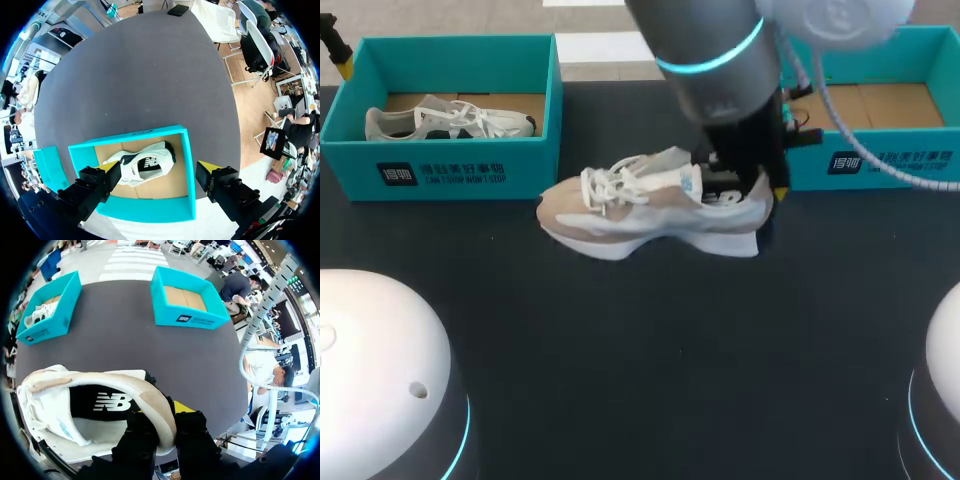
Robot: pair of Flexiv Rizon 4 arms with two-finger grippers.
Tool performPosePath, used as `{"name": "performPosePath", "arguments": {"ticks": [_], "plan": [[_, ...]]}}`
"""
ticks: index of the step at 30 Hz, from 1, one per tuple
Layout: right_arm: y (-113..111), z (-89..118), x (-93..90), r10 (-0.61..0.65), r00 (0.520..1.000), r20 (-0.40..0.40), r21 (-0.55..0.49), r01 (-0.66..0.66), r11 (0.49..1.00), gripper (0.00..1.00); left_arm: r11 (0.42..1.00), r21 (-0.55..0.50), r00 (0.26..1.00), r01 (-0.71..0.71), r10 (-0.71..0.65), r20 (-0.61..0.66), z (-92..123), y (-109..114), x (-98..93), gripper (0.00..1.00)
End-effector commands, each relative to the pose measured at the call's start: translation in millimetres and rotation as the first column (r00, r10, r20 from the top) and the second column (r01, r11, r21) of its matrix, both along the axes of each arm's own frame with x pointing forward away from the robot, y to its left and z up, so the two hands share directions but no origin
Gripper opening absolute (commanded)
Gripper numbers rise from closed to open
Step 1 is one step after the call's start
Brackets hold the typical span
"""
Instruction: Take the shoe out of the shoebox, open the shoe tongue, remove and reinsert the insole, then place the shoe into the shoebox
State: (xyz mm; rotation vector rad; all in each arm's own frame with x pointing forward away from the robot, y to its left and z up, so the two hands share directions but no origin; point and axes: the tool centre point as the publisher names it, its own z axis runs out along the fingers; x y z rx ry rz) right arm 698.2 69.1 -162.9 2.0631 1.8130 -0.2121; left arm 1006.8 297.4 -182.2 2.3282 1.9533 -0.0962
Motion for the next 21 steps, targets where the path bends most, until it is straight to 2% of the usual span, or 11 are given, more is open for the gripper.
{"name": "performPosePath", "arguments": {"ticks": [1, 3, 4, 10, 15, 21], "plan": [[-6.3, -43.3, 5.5, 0.006, 1.000, -0.014, 0.012, -0.006, 1.000, 0.00, 1.000, 0.002, 1.000, 0.000, 0.000, 0.001, 0.2, 0.0, -0.5, 1.00], [-8.0, -61.1, 6.9, 0.020, 0.999, -0.037, 0.019, -0.019, 1.000, 0.00, 1.000, 0.002, 1.000, 0.000, 0.000, 0.001, 0.2, 0.0, -0.5, 1.00], [-8.1, -70.3, 7.4, 0.038, 0.999, -0.038, -0.011, -0.038, 0.999, 0.00, 1.000, 0.002, 1.000, 0.000, 0.000, 0.001, 0.2, 0.0, -0.5, 1.00], [-7.8, -114.2, 12.4, 0.051, 0.996, -0.068, 0.014, -0.050, 0.999, 0.00, 1.000, 0.002, 1.000, 0.000, 0.000, 0.001, 0.2, 0.0, -0.5, 1.00], [-4.2, -140.4, 14.4, 0.059, 0.996, -0.069, 0.014, -0.058, 0.998, 0.00, 1.000, 0.002, 1.000, 0.000, 0.000, 0.001, 0.2, 0.0, -0.5, 1.00], [-2.4, -162.2, 15.0, 0.068, 0.996, -0.066, 0.018, -0.067, 0.998, 0.00, 1.000, 0.002, 1.000, 0.000, 0.000, 0.001, 0.2, 0.0, -0.5, 1.00]]}}
